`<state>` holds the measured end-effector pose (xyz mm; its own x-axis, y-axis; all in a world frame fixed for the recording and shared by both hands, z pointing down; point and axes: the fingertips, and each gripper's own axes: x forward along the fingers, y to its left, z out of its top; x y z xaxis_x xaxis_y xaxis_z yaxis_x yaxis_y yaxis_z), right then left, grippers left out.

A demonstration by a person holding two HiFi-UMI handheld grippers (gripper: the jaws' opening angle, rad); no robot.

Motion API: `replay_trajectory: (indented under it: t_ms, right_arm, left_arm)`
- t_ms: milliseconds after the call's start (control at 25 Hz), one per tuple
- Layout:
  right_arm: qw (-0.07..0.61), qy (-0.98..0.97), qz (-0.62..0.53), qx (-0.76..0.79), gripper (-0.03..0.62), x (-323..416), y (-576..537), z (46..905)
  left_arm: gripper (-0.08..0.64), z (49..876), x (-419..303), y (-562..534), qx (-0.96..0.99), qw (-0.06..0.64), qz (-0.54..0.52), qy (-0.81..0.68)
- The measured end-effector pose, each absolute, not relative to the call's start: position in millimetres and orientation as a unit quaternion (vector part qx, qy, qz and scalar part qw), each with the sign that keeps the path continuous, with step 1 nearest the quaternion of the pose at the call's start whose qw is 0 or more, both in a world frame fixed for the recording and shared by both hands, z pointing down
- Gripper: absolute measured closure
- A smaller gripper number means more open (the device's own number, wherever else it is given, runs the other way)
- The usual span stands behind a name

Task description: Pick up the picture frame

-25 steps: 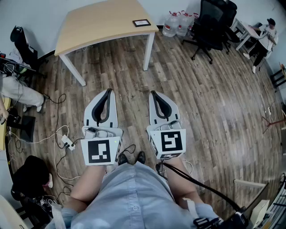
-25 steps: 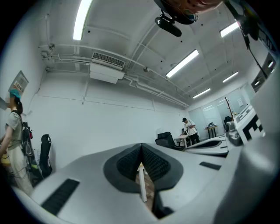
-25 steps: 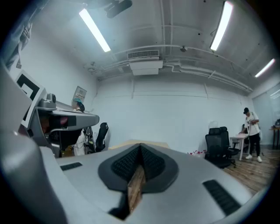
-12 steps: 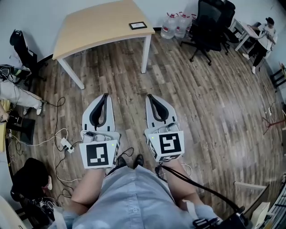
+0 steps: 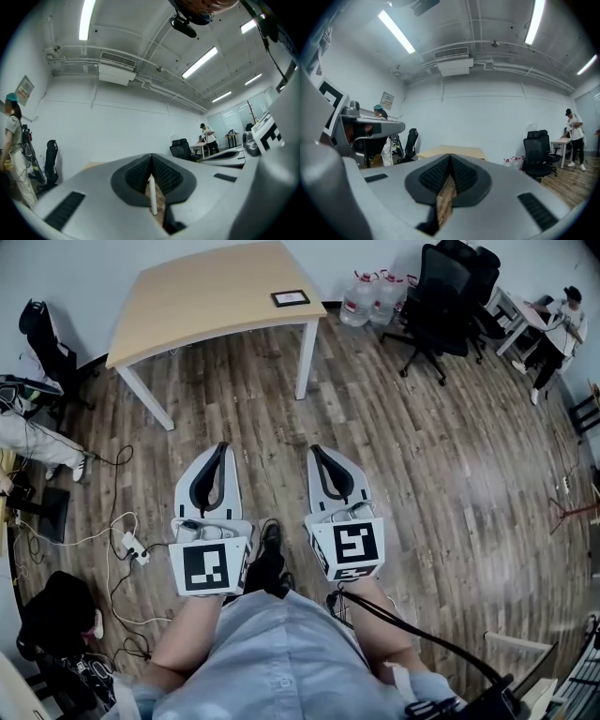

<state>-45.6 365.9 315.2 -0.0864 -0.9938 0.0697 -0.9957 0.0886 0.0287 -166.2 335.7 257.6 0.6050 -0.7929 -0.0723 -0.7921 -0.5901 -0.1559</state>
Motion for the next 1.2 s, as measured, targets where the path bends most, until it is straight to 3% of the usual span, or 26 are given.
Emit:
replay_trajectory:
  t_ms: [1200]
  right_arm:
    - [0.042, -0.73, 0.01, 0.682, 0.591, 33, 53, 322]
  left_arm:
    - [0.558, 270, -92, 26, -0.895, 0.079, 0.002, 0.44]
